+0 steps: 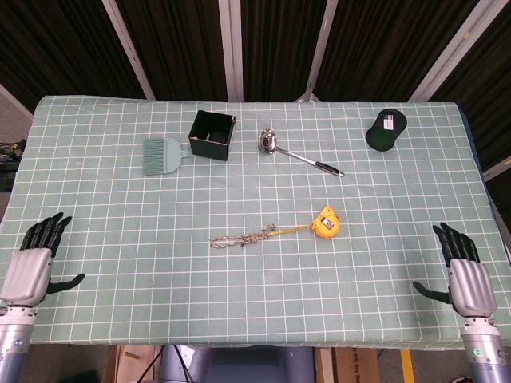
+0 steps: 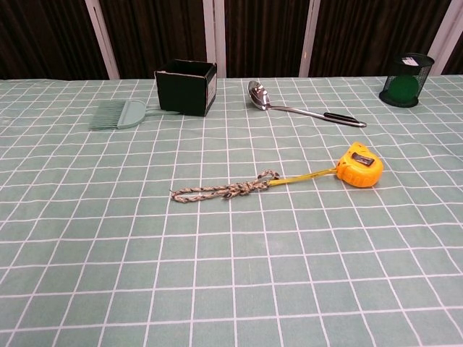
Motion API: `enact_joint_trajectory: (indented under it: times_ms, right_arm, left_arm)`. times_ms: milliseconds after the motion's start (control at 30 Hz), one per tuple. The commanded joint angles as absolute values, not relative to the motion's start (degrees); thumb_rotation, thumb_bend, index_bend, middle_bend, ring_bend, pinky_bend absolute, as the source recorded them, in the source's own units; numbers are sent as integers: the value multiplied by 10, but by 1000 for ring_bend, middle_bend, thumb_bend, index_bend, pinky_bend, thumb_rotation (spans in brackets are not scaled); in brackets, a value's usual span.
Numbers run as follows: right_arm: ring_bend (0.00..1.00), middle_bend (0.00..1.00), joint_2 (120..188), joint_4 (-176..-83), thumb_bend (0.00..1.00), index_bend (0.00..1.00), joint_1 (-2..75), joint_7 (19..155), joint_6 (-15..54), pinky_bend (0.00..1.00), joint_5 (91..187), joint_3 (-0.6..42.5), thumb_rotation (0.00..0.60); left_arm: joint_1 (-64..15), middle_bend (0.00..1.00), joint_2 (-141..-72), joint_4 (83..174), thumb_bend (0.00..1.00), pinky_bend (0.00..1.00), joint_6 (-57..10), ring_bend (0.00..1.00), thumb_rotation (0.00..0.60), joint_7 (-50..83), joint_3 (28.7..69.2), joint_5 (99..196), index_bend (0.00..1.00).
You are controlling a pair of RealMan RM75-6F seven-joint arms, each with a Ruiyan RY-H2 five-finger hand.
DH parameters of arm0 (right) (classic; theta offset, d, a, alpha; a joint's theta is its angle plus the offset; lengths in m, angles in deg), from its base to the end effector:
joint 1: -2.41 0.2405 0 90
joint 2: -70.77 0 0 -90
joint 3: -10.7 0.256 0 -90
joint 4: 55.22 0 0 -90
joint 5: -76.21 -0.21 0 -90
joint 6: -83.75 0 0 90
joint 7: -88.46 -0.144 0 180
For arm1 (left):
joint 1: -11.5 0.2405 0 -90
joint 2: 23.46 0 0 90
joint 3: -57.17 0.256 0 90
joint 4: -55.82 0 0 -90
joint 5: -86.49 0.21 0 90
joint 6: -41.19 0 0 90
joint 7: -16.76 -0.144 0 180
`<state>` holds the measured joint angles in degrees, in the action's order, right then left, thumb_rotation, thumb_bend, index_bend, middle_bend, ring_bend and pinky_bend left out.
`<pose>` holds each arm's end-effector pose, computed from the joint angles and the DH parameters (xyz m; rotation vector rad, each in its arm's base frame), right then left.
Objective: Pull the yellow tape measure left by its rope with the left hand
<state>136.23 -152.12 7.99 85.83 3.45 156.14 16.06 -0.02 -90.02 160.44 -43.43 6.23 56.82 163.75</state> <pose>-0.3045 -0.1917 0.1439 1.2819 -1.0903 0.9587 -0.2658 0.1983 0.1271 -1.3745 -1.0109 -0.9182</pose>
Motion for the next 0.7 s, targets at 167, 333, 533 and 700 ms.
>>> enact_joint_trajectory:
  times_ms: [167, 333, 533, 700]
  right_arm:
    - [0, 0, 1360, -1528, 122, 0, 81, 853, 40, 0, 1560, 160, 600]
    - [0, 0, 1357, -1530, 122, 0, 82, 846, 44, 0, 1557, 160, 600]
    - [0, 0, 1354, -1532, 121, 0, 82, 839, 47, 0, 1556, 159, 600]
    - [0, 0, 1352, -1534, 123, 0, 82, 834, 50, 0, 1555, 159, 600]
  left_arm:
    - [-80, 0, -915, 1650, 141, 0, -356, 0, 600, 3, 498, 1588, 271]
    - [-147, 0, -959, 1651, 195, 0, -298, 0, 600, -60, 448, 1512, 373]
    - [-213, 2, -1037, 1611, 263, 0, -254, 0, 600, -126, 420, 1418, 431]
    - [-246, 3, -1099, 1578, 303, 0, -244, 0, 600, -167, 421, 1362, 442]
